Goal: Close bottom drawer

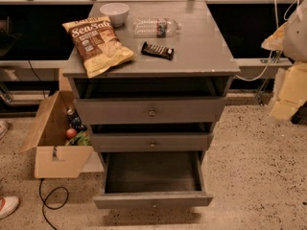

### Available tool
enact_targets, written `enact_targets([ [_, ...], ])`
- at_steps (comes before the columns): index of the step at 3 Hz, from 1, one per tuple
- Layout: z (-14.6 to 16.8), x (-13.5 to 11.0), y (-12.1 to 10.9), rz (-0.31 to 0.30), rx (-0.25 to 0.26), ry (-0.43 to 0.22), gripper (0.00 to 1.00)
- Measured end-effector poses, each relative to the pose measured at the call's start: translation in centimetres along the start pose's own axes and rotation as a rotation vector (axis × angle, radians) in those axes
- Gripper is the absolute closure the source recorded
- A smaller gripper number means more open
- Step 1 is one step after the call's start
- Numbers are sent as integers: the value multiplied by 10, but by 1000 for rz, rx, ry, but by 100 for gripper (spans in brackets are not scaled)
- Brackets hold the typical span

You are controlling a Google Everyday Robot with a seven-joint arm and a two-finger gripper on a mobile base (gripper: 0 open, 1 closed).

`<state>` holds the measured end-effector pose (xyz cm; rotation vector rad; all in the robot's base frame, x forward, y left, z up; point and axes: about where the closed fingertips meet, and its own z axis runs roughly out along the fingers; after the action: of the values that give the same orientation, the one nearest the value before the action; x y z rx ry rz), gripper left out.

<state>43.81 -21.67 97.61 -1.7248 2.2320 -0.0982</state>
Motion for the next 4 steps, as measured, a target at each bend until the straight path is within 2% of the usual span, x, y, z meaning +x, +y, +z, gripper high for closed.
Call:
enact_targets([
  [1, 0, 0, 0, 0, 0, 0, 0],
  [2, 28, 2, 12, 30, -37, -30, 0],
  [3, 112, 0, 54, 122, -175, -127, 0],
  [4, 118, 2, 55, 114, -179, -125, 0],
])
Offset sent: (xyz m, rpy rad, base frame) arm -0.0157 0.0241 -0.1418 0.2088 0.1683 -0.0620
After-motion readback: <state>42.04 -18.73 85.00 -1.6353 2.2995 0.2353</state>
